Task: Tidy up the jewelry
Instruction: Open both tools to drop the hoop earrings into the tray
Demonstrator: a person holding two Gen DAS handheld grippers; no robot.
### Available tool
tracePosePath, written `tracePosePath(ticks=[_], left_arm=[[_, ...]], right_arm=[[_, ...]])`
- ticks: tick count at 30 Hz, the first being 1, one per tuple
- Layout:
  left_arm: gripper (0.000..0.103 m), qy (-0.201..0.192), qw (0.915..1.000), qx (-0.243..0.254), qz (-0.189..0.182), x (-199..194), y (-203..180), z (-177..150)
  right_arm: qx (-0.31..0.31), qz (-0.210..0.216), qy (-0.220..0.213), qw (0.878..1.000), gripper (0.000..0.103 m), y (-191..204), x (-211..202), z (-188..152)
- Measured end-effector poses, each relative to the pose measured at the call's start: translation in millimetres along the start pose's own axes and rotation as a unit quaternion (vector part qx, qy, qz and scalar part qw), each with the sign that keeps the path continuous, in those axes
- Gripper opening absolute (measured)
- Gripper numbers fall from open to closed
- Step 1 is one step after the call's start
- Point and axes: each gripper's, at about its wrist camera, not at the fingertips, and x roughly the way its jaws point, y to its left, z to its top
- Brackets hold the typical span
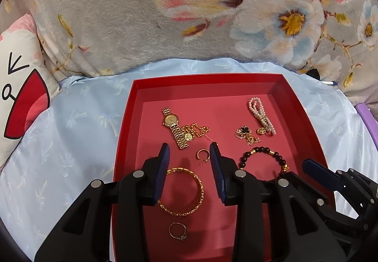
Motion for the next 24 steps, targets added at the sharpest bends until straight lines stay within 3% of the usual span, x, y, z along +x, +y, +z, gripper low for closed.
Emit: tracePosePath(ticks=[7,14,22,24], left_arm=[[0.033,-0.004,1.0000,0.006,0.001,-3,-5,-2],[0.046,-0.011,0.9999,0.004,0.010,-12,-4,-8],[0.049,-0.021,0.9988,0.001,0.043,-44,14,-29],[0.054,-0.020,0.9989,-0.002,0.042,-51,16,-32]], right_arm=[[-0.011,-0.007,-0.011,1.000,0.056,6,-5,-1],[-0.015,-0.020,-0.008,1.000,0.064,9,-11,-2],[-0.015,-0.020,0.000,1.000,0.069,16,-31,-21],[-0.014,-0.028,-0.003,1.000,0.072,17,-37,-25]])
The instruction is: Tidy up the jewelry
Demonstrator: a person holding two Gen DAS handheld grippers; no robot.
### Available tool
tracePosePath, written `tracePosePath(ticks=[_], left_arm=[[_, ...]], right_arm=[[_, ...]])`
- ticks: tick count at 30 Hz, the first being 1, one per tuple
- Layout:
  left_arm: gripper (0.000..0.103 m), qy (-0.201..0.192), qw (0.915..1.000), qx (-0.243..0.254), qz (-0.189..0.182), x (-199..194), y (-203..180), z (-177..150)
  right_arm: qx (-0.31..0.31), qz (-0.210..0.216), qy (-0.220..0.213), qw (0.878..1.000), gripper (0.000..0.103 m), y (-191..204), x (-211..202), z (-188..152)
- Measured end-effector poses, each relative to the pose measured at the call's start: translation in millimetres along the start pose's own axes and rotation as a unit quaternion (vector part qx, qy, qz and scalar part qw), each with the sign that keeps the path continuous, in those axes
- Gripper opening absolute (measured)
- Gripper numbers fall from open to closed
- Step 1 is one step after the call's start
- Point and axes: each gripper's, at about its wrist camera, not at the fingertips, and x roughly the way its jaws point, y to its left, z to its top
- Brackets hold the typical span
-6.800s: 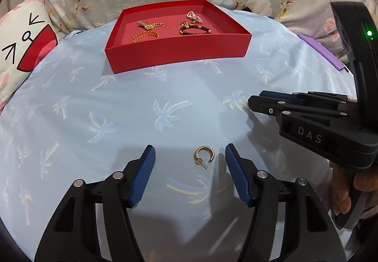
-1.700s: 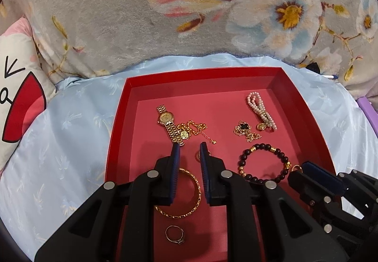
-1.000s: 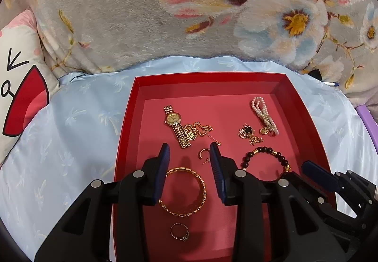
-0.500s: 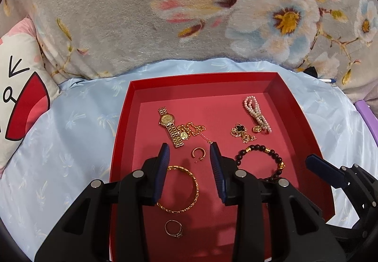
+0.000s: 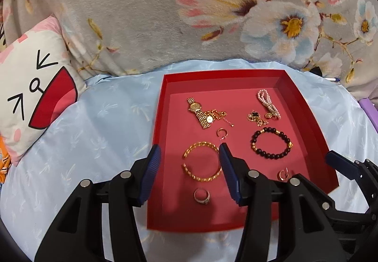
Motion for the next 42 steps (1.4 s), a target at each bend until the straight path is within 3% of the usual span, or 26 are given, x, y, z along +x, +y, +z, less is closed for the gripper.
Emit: tracePosePath(ticks=[2,16,25,42], left_arm=[[0.063,-0.001,1.0000,0.000,0.003,-7,1,-4],[0.073,0.001,0.9994,0.022,0.026,-19,-11,-19],[0.074,0.020,0.9993,0.020,0.026,-12,-10,-22],[0.075,0.032,0.9991,0.008,0.024,-18,-6,-20]], right_arm=[[0.007,0.001,0.000,1.000,0.074,-1,-6,-3],[0.020,-0.021,0.013,0.999,0.079,-7,-16,-11],[0.020,-0.029,0.023,0.999,0.079,-6,-13,-12],[0.000,-0.054,0.003,0.999,0.080,1,-25,-11]])
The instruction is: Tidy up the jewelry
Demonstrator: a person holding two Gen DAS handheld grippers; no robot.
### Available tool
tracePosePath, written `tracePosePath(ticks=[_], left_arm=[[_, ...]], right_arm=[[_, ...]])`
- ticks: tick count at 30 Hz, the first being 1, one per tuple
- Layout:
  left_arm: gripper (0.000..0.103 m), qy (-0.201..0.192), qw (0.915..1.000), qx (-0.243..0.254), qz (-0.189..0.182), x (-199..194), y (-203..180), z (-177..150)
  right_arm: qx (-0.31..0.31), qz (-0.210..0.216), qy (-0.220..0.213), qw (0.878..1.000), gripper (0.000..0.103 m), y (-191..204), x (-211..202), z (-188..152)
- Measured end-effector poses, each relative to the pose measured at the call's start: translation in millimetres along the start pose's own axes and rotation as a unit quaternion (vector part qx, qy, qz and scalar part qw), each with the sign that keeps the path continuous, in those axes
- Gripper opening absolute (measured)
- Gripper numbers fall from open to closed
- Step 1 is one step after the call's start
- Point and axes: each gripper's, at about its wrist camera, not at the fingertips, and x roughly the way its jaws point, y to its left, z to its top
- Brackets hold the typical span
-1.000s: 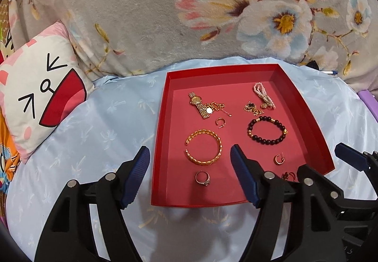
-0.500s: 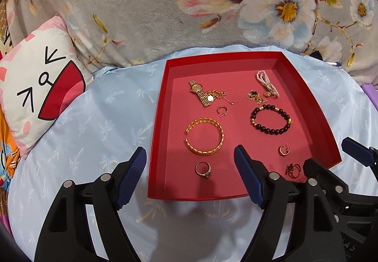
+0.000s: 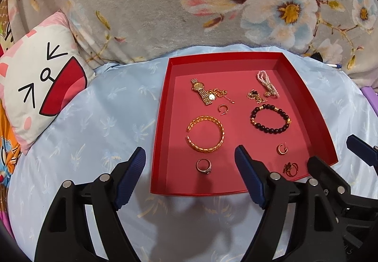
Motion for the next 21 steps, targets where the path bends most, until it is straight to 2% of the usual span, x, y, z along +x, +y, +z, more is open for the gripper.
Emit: tracePosePath(ticks=[10,21], left_arm=[[0.076,0.010,0.9999,-0.008,-0.001,-0.4,2.8,0.5],[0.081,0.012,0.9999,-0.009,0.004,-1.0,4.6,1.0]], right_arm=[[-0.004,-0.004,0.000,1.000,0.080,1.1,0.0,-0.6],[-0.003,-0.004,0.002,1.000,0.080,1.8,-0.6,-1.0]])
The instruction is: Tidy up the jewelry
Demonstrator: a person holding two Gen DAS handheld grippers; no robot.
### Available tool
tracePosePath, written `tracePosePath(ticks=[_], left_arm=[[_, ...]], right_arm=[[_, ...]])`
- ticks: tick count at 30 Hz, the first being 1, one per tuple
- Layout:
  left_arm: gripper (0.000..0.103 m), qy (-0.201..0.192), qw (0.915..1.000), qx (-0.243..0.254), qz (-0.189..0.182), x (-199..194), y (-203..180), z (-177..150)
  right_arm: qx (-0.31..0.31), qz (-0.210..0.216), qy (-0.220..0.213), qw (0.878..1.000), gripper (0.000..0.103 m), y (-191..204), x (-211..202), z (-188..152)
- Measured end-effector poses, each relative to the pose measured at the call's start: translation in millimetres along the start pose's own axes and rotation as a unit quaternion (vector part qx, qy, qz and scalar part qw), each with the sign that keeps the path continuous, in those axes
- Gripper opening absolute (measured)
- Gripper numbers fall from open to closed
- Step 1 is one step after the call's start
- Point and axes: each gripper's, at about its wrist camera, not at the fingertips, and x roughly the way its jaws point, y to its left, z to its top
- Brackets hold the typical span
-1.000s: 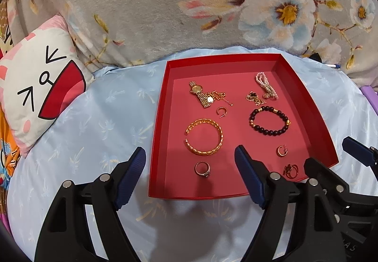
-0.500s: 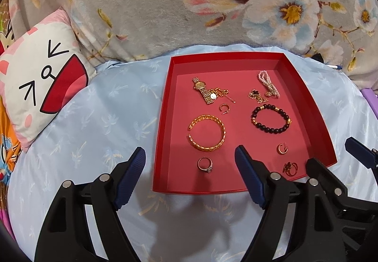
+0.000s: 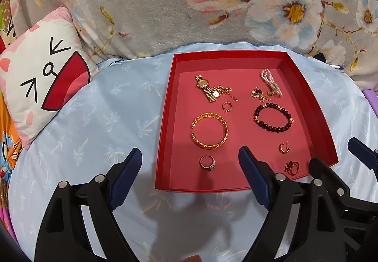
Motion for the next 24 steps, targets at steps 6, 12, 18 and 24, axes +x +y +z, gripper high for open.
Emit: tracePosePath(ticks=[6,12,18,24], left_arm=[[0.084,0.003,1.0000,0.000,0.004,1.2,0.2,0.1],[0.087,0.005,0.9999,-0.001,0.009,1.3,1.6,0.1],[0.087,0.012,0.9999,-0.002,0.007,3.2,1.7,0.1],[0.089,0.020,0.9998,-0.008,0.000,5.9,4.4,-0.4]], right_arm=[[0.001,0.000,0.001,1.000,0.080,-0.1,-0.4,-0.3],[0.004,0.002,0.003,1.000,0.081,-0.2,0.3,-0.7],[0.005,0.002,0.005,1.000,0.082,-0.2,0.7,-0.8],[0.007,-0.001,0.006,1.000,0.084,0.2,1.9,-2.4]])
